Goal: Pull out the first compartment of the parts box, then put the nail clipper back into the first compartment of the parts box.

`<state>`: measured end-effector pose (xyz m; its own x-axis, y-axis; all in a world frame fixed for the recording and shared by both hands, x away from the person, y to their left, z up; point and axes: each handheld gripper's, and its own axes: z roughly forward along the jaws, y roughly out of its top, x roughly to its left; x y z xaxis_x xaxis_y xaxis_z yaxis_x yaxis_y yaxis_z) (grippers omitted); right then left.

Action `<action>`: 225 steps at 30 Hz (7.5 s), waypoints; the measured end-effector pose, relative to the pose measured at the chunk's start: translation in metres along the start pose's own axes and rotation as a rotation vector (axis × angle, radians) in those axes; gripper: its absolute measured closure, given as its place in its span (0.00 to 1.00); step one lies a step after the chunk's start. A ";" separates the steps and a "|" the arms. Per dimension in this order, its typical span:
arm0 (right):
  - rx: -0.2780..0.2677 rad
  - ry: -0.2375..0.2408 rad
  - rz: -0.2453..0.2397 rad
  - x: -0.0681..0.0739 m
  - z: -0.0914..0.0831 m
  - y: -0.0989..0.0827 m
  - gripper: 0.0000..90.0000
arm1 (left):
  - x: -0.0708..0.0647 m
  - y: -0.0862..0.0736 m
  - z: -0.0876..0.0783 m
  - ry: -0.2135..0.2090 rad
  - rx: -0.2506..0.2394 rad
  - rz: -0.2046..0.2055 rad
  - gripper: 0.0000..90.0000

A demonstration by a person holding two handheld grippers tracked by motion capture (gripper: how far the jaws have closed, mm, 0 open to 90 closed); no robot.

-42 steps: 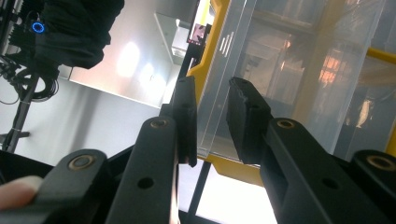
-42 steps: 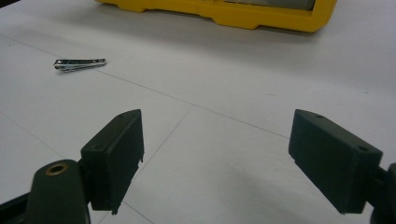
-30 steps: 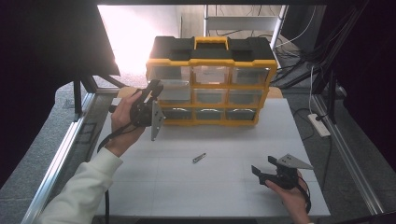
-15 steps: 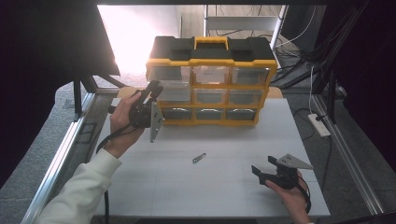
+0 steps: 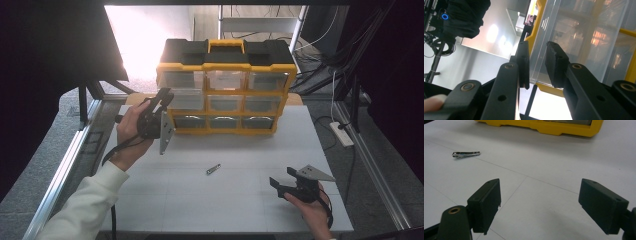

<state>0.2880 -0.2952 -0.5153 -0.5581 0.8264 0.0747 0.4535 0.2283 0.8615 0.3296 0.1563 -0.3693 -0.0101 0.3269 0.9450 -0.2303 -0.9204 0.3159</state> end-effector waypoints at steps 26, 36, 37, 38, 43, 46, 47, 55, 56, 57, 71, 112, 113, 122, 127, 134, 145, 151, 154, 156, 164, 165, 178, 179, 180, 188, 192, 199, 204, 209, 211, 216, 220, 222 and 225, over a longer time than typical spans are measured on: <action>0.002 -0.005 -0.002 0.000 0.000 0.000 0.20 | -0.001 0.000 -0.009 0.001 -0.011 0.006 0.82; 0.001 -0.002 -0.001 0.000 0.000 0.000 0.20 | -0.003 0.000 -0.013 0.004 -0.015 0.014 0.82; 0.001 -0.001 -0.001 0.000 0.000 0.000 0.20 | -0.003 0.000 -0.013 0.004 -0.016 0.015 0.82; 0.002 -0.005 -0.001 0.000 0.000 0.000 0.20 | -0.003 0.000 -0.013 0.003 -0.016 0.015 0.82; 0.004 -0.005 -0.003 0.000 0.000 0.000 0.20 | -0.004 0.002 -0.014 0.004 -0.016 0.016 0.82; 0.004 -0.005 -0.003 0.001 0.000 0.000 0.20 | -0.005 0.002 -0.014 0.005 -0.015 0.019 0.82; 0.004 -0.005 -0.003 0.001 0.000 0.000 0.20 | -0.006 0.002 -0.014 0.007 -0.014 0.021 0.82; 0.005 -0.004 0.001 0.001 0.000 0.000 0.20 | -0.007 0.002 -0.014 0.006 -0.019 0.017 0.81; 0.005 -0.004 0.001 0.001 0.000 0.000 0.20 | -0.007 0.002 -0.014 0.005 -0.016 0.014 0.81; 0.005 -0.004 -0.001 0.001 0.000 0.000 0.20 | -0.006 0.002 -0.014 0.003 -0.015 0.009 0.81; 0.006 -0.005 -0.002 0.001 0.000 0.000 0.20 | -0.004 0.004 -0.020 -0.061 -0.042 -0.067 0.51; 0.005 0.001 0.003 0.000 0.002 0.000 0.20 | -0.031 -0.009 -0.067 -0.404 -0.028 -0.429 0.25; 0.006 -0.003 0.002 0.000 0.002 0.000 0.20 | -0.033 -0.010 -0.067 -0.408 -0.025 -0.447 0.25; 0.007 0.003 -0.004 0.000 0.003 0.000 0.20 | -0.038 -0.018 -0.068 -0.471 -0.009 -0.530 0.25; 0.007 0.001 0.003 0.000 0.002 -0.001 0.20 | -0.043 -0.021 -0.068 -0.504 0.001 -0.590 0.25; 0.005 -0.003 0.003 0.000 0.000 -0.002 0.20 | -0.044 -0.024 -0.069 -0.551 -0.005 -0.671 0.25; 0.007 0.004 -0.010 0.001 0.001 -0.001 0.20 | -0.048 -0.026 -0.069 -0.638 -0.007 -0.794 0.25; 0.005 0.005 -0.008 0.001 0.000 -0.002 0.20 | -0.051 -0.030 -0.065 -0.677 0.008 -0.883 0.25; 0.007 0.001 -0.008 0.001 0.000 -0.002 0.20 | -0.053 -0.030 -0.064 -0.685 0.017 -0.895 0.25; 0.006 0.004 -0.008 0.001 0.000 -0.002 0.20 | -0.054 -0.030 -0.064 -0.697 0.018 -0.906 0.25; 0.005 0.007 -0.006 0.000 0.000 -0.002 0.20 | -0.056 -0.029 -0.063 -0.722 0.014 -0.916 0.25; 0.005 0.007 -0.007 0.000 0.001 -0.002 0.20 | -0.057 -0.029 -0.063 -0.727 0.013 -0.920 0.25; -0.001 0.015 0.002 0.001 0.002 -0.001 0.20 | -0.062 -0.031 -0.059 -0.774 0.017 -0.930 0.25; -0.003 0.015 0.007 0.001 0.002 0.000 0.20 | -0.063 -0.031 -0.059 -0.777 0.019 -0.930 0.25; -0.004 0.013 0.005 0.001 0.002 0.000 0.20 | -0.064 -0.031 -0.059 -0.783 0.018 -0.931 0.25; 0.002 0.021 0.000 0.001 0.003 -0.001 0.20 | -0.068 -0.026 -0.054 -0.815 0.017 -0.922 0.25; 0.000 0.020 -0.008 0.002 0.002 -0.001 0.20 | -0.071 -0.021 -0.052 -0.833 0.014 -0.922 0.25; -0.003 0.014 -0.004 0.002 0.000 -0.001 0.20 | -0.076 -0.015 -0.047 -0.875 0.021 -0.905 0.24; -0.003 0.016 -0.007 0.003 0.000 -0.001 0.20 | -0.082 -0.013 -0.044 -0.901 0.033 -0.896 0.24; 0.002 0.019 -0.011 0.002 0.001 -0.002 0.20 | -0.088 -0.010 -0.037 -0.927 0.053 -0.892 0.24; 0.001 0.018 -0.008 0.002 0.000 -0.002 0.20 | -0.091 -0.008 -0.035 -0.938 0.058 -0.889 0.24; 0.004 0.021 -0.010 0.002 0.001 -0.002 0.20 | -0.097 -0.004 -0.031 -0.972 0.071 -0.869 0.24; 0.007 0.016 -0.014 0.002 0.001 -0.002 0.20 | -0.099 -0.002 -0.030 -0.990 0.080 -0.857 0.24; 0.008 0.017 -0.011 0.002 0.001 -0.001 0.20 | -0.100 0.000 -0.028 -0.998 0.088 -0.846 0.24; 0.008 0.020 -0.010 0.002 0.002 -0.001 0.20 | -0.101 0.003 -0.025 -1.009 0.093 -0.833 0.24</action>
<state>0.2874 -0.2928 -0.5173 -0.5761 0.8138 0.0765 0.4538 0.2406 0.8580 0.3052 0.1256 -0.4662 0.8388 0.5353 0.0992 0.2542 -0.5462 0.7981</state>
